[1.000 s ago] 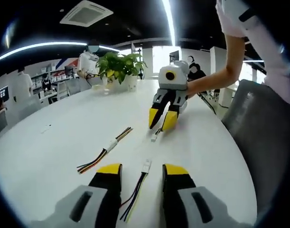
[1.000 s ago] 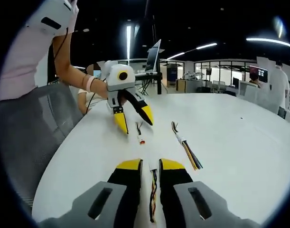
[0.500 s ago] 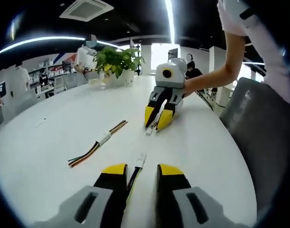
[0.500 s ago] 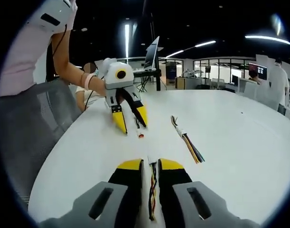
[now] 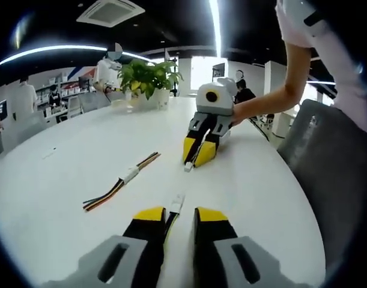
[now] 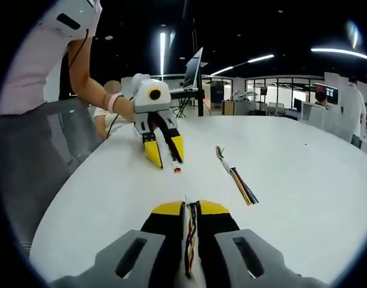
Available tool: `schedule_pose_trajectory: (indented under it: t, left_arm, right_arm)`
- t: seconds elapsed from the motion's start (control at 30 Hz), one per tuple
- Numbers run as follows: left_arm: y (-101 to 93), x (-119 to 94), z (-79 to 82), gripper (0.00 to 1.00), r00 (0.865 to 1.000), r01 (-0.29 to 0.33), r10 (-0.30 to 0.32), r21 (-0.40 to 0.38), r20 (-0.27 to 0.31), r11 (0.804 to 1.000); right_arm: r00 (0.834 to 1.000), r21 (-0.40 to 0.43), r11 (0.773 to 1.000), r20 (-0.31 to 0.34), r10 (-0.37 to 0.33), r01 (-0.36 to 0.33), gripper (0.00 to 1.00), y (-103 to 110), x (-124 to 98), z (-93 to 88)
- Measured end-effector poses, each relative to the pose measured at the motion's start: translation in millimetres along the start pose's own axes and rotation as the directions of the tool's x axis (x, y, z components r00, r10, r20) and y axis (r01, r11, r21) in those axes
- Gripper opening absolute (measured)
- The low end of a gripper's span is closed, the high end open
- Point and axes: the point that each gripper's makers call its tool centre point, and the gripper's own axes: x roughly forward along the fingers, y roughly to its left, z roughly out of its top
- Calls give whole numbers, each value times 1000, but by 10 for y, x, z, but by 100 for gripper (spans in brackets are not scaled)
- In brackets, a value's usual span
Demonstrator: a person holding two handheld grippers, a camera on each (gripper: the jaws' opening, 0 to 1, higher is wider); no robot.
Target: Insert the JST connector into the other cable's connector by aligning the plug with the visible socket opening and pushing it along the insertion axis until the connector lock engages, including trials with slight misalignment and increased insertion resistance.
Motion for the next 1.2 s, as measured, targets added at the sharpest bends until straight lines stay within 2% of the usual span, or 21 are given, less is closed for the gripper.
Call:
schedule_pose_trajectory:
  t: [0.1, 0.3, 0.57, 0.87, 0.97, 1.2]
  left_arm:
    - [2, 5, 2, 1, 1000, 0, 0, 24, -3, 1000]
    - [6, -3, -8, 1, 1000, 0, -1, 28, 13, 1000]
    - [16, -2, -14, 0, 1000, 6, -6, 52, 14, 999]
    - [59, -9, -16, 0, 1000, -8, 8, 45, 11, 999]
    - [80, -18, -13, 0, 1000, -23, 23, 77, 1, 997]
    - [79, -28, 43, 0, 1000, -24, 23, 76, 13, 997]
  right_arm:
    - [1000, -2, 1000, 0, -1, 1, 5, 3, 7, 7]
    - [1000, 3, 1000, 0, -5, 5, 4, 3, 18, 7]
    - [1000, -9, 1000, -10, -18, 17, 3, -16, 48, 18]
    - [1000, 4, 1000, -10, -14, 15, 3, -25, 69, 29]
    - [1000, 5, 1000, 4, -2, 2, 3, 10, 94, 78]
    - [999, 12, 1000, 21, 28, -28, 3, 50, 152, 131]
